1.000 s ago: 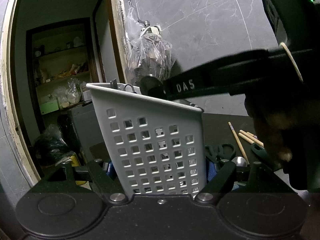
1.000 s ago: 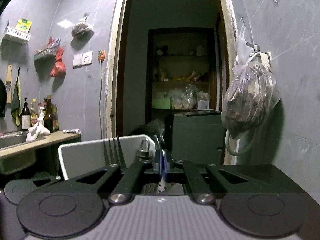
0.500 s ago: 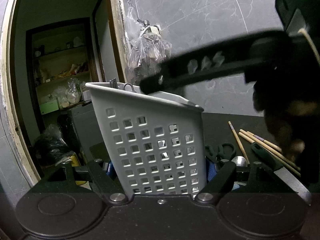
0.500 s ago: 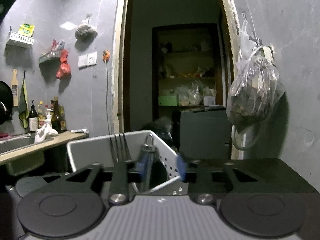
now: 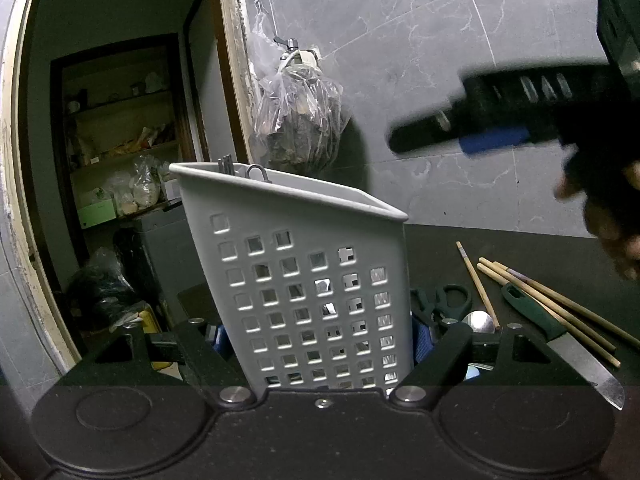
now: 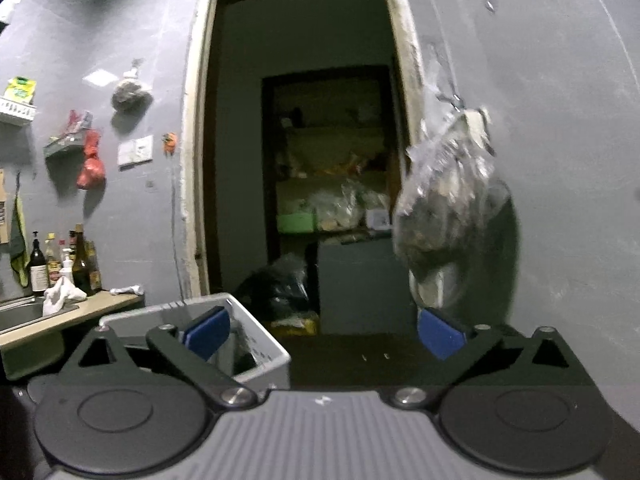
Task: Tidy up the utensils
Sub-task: 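Open the right tool to release the utensil and pull back, then move the open right tool back over the utensil pile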
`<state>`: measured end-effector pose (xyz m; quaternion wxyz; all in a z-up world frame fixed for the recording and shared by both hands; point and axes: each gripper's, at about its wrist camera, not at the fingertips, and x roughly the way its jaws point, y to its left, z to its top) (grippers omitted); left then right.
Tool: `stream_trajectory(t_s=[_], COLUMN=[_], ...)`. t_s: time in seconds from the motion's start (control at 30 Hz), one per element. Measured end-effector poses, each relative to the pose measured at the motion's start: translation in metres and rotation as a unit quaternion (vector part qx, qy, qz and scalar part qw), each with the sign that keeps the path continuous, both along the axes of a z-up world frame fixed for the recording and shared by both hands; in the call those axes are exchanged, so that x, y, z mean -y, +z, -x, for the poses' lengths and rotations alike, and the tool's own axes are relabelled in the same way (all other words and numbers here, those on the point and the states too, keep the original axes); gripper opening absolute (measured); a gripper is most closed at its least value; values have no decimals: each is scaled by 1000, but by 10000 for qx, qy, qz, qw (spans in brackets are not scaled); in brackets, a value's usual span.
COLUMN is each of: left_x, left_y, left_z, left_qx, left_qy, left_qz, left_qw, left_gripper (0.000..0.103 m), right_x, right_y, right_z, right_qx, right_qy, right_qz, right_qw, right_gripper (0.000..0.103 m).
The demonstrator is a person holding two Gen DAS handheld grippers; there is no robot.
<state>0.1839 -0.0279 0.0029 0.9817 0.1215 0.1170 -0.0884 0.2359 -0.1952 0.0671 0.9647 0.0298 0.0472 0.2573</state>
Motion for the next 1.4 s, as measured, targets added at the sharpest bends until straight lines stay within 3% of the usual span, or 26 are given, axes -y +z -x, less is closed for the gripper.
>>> stream_trajectory(t_s=[0.2,0.53,0.73,1.13,1.33,1.4], left_x=[0,0,1,1,1,1], left_y=[0,0,0,-1,-1,-1], left_z=[0,0,1,0,0,0], left_qx=[0,-2,-7,-14,-20,-20], left_qy=[-2,0,0,2,3,2], left_qz=[-6,-4,1,-9,-16,-15], left_qw=[10000,10000,10000,10000,10000,10000], left_gripper=[80,80,80,81,81,81], right_x=[10,7,0,8,3,2], right_y=[-26,-70,-80,-82,-85,-86], right_z=[-6,-1,6,-26,-36,-38], right_qx=[-874,-1669,-1652,-1859,-1912,-1926], right_qy=[-53,9,81,318,636,825], right_qz=[328,1294,1715,1426,1663,1686], right_qw=[9956,9774,9712,9716,9653,9632], right_gripper=[103,103,103,100,100,96])
